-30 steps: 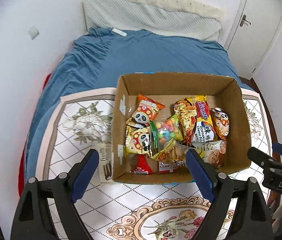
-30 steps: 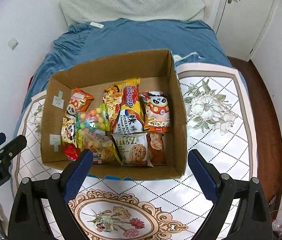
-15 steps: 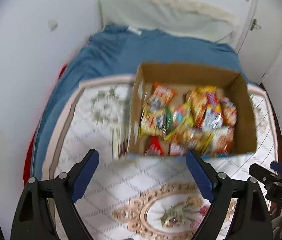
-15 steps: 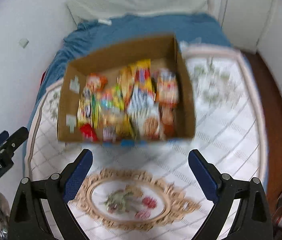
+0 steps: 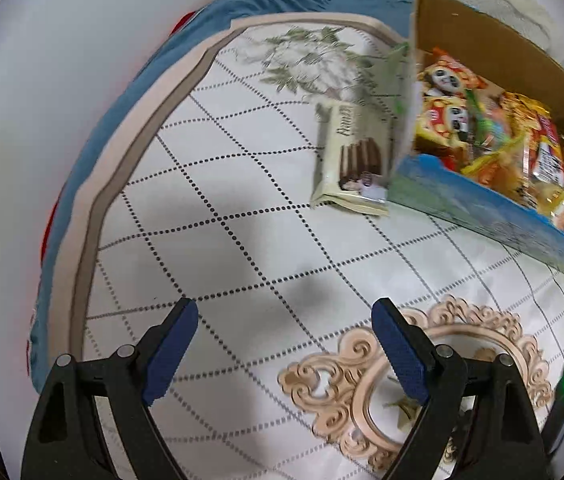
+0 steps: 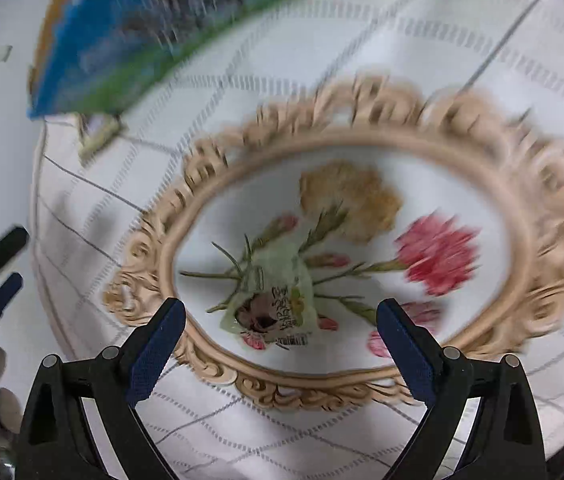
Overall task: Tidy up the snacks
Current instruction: 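Grasp the Franzzi cookie pack with left tool while right tool grasps the white snack pouch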
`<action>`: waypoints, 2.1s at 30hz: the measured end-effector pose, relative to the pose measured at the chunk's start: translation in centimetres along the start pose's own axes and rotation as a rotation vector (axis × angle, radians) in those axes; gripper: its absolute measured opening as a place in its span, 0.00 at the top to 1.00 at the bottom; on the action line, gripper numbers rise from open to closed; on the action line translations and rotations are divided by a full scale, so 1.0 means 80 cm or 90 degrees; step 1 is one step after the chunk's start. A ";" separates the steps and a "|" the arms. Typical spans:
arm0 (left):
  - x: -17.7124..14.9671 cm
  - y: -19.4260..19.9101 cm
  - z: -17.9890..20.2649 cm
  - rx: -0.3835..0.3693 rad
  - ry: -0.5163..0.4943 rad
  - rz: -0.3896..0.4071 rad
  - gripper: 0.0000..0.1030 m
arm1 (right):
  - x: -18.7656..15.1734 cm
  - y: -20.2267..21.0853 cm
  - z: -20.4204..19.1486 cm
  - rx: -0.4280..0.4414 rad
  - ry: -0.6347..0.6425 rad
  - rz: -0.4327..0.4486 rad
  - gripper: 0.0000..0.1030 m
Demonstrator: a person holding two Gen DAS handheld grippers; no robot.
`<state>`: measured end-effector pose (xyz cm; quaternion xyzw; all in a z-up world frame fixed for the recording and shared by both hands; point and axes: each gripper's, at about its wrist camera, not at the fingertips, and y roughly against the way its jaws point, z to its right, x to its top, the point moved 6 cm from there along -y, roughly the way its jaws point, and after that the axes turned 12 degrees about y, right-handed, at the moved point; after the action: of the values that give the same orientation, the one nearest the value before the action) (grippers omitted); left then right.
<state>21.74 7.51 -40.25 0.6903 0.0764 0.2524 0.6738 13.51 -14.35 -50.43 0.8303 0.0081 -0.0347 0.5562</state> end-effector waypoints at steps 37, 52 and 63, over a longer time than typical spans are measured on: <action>-0.045 -0.067 0.040 -0.059 -0.172 0.002 0.45 | -0.049 -0.013 -0.010 -0.085 0.093 0.059 0.43; -0.245 -0.020 -0.038 -0.019 -0.176 -0.087 0.36 | -0.152 -0.013 0.014 -0.090 0.132 -0.008 0.40; -0.174 0.000 -0.073 -0.092 -0.016 -0.138 0.34 | -0.125 -0.026 0.014 -0.022 0.075 -0.026 0.18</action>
<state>7.14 6.51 -43.91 0.6310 0.1234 0.1742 0.7459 3.34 -14.34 -52.15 0.8207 0.0580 0.0031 0.5684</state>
